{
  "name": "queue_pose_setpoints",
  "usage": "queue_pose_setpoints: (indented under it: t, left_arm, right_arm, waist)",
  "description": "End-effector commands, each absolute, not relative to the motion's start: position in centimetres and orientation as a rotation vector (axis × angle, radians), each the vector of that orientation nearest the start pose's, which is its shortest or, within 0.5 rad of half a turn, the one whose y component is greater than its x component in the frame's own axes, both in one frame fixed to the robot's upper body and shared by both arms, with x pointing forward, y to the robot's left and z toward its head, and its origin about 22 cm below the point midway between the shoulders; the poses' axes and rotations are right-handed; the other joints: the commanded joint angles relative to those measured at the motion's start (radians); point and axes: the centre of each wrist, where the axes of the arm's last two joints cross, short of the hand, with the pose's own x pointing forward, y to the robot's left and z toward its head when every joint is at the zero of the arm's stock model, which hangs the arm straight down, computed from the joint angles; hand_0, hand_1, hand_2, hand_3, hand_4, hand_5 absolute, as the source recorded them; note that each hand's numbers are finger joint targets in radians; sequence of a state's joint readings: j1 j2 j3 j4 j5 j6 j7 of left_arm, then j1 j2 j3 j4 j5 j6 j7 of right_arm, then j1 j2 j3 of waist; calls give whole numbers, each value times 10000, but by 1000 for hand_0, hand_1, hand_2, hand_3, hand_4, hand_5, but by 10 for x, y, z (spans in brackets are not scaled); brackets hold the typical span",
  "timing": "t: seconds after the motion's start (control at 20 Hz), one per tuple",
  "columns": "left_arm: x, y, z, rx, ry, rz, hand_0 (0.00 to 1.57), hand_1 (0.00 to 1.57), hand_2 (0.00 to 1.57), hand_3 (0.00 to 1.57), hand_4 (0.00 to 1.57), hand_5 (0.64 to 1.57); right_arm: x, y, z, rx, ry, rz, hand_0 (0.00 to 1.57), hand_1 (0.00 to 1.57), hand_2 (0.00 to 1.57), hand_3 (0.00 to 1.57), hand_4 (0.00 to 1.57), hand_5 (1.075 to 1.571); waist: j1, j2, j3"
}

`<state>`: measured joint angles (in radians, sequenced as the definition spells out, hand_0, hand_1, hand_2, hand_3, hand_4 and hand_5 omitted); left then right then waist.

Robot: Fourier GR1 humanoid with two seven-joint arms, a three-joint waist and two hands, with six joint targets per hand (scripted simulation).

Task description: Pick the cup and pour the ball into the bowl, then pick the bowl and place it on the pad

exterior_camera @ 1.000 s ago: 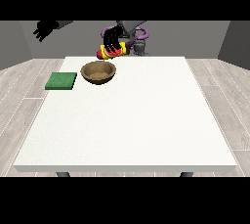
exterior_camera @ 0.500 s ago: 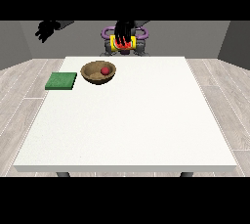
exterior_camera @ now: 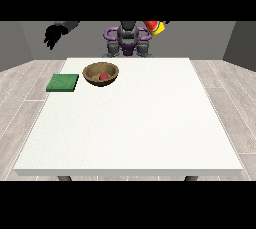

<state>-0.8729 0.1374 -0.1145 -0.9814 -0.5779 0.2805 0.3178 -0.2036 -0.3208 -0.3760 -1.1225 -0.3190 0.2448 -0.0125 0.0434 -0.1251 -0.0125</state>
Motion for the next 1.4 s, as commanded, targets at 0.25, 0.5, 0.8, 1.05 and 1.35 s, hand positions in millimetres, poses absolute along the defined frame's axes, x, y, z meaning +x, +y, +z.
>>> queue_pose_setpoints:
  t: [0.25, 0.5, 0.8, 1.05, 1.35]
  left_arm:
    - [412, 269, 183, 1457, -17871, -1639, 0, 0, 0, 0, 1057, 1566]
    - [404, 324, 203, 663, -17813, -1672, 0, 0, 0, 0, 1050, 1559]
    - [388, 350, 208, 868, -18023, -1646, 0, 0, 0, 0, 977, 1553]
    - [376, 362, 209, 732, -17868, -1352, 0, 0, 0, 0, 1011, 1535]
    - [358, 389, 201, 1102, -18509, -1312, 0, 0, 0, 0, 1019, 1533]
  right_arm:
    - [253, -363, -49, -222, -14281, -3267, 0, 0, 0, 0, 719, 1566]
    - [259, -327, -68, -301, -14551, -3700, 0, 0, 0, 0, 735, 1566]
    - [277, -315, -82, 110, -14933, -3599, 0, 0, 0, 0, 646, 1560]
    - [268, -316, -106, 164, -14473, -3468, 0, 0, 0, 0, 565, 1560]
    - [276, -304, -111, 299, -14986, -3201, 0, 0, 0, 0, 509, 1552]
  waist:
    - [997, 874, 103]
    - [1282, 1383, 125]
    - [1047, 2018, 133]
    - [889, 1951, 134]
    - [772, 2543, 131]
